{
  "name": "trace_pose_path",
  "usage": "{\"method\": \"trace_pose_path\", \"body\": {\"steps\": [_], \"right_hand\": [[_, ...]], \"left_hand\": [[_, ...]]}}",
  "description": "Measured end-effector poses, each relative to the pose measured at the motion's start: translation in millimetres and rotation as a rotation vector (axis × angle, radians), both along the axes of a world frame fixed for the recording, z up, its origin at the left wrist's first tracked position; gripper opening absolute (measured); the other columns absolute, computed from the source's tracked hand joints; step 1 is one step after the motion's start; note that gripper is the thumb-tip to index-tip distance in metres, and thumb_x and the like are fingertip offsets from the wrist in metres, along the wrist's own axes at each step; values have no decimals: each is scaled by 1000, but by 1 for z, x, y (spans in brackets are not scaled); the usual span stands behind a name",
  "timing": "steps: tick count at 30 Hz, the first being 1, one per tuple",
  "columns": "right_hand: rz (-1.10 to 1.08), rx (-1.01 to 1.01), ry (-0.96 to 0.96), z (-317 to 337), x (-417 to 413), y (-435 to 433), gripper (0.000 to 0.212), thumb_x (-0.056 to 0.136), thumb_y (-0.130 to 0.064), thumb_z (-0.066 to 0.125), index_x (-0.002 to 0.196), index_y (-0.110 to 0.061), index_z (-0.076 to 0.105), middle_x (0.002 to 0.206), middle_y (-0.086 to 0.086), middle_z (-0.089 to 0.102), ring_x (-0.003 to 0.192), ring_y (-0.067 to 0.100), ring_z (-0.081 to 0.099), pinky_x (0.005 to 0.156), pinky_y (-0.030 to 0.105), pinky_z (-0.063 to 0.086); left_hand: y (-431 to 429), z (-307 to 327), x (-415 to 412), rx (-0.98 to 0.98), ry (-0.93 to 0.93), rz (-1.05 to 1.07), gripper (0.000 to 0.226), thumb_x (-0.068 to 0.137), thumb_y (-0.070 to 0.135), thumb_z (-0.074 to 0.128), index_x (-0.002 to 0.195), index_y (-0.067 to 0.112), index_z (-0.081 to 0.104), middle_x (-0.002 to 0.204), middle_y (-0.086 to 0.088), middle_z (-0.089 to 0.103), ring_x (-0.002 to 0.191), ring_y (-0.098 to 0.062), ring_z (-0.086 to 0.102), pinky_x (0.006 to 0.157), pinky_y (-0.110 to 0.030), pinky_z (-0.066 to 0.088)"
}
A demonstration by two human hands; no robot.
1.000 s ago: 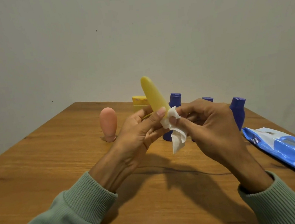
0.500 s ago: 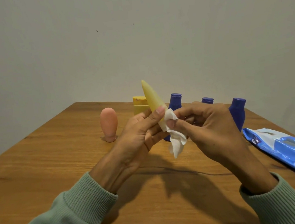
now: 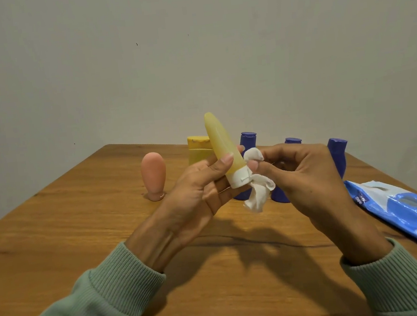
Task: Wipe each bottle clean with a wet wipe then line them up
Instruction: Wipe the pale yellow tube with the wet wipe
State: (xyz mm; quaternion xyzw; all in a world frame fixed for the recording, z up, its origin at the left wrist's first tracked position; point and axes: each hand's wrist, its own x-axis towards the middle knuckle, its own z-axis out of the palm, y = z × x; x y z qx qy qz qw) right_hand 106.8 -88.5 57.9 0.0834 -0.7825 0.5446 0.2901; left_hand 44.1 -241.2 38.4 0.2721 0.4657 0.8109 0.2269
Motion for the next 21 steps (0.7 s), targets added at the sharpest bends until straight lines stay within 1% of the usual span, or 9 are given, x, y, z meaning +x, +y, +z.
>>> {"method": "trace_pose_path", "body": {"steps": [4, 6, 8, 11, 15, 18, 21], "right_hand": [[31, 19, -11, 1, 1, -2, 12, 76, -21, 73, 82, -31, 68, 77, -14, 71, 72, 4, 68, 53, 11, 49], [27, 13, -13, 1, 1, -1, 12, 76, -21, 72, 81, -31, 67, 77, -17, 71, 71, 3, 68, 53, 10, 49], [22, 7, -12, 1, 0, 0, 12, 77, -20, 71, 81, -31, 67, 77, -15, 71, 71, 3, 68, 53, 11, 49], [24, 17, -15, -1, 0, -3, 12, 78, -20, 72, 81, -31, 67, 76, -14, 70, 72, 2, 67, 54, 11, 50], [-9, 30, 12, -5, -2, -6, 12, 78, -22, 73, 81, -32, 67, 76, -16, 70, 70, 2, 67, 53, 11, 49], [-22, -3, 3, -6, -4, -5, 11, 78, -22, 72, 83, -30, 68, 73, -15, 70, 69, 2, 67, 53, 12, 50], [21, -12, -22, -6, -2, -5, 10, 76, -23, 73, 85, -27, 69, 76, -11, 71, 70, 4, 68, 54, 13, 51]], "left_hand": [[1, -1, 0, 37, -45, -13, 44, 91, 25, 50, 129, 3, 54, 129, -18, 62, 124, -32, 56, 107, -47, 43], [1, -1, 1, 66, -65, -20, 44, 91, 23, 50, 129, 2, 53, 129, -20, 61, 125, -32, 55, 106, -46, 44], [2, -1, 2, 101, -104, -23, 45, 90, 21, 51, 129, 0, 53, 129, -23, 60, 125, -33, 55, 103, -45, 45], [3, 0, 4, 137, -126, -25, 47, 89, 22, 50, 127, -6, 51, 130, -28, 56, 122, -34, 56, 104, -46, 44], [2, -1, 3, 102, -107, 9, 46, 91, 24, 50, 126, -6, 52, 130, -28, 57, 124, -34, 55, 105, -47, 44], [4, -1, 3, 104, -112, 30, 43, 92, 25, 49, 124, -5, 52, 127, -27, 59, 119, -32, 59, 104, -47, 44], [5, -1, 2, 145, -143, 8, 46, 97, 27, 43, 128, -7, 49, 128, -27, 59, 127, -37, 52, 108, -50, 40]]}}
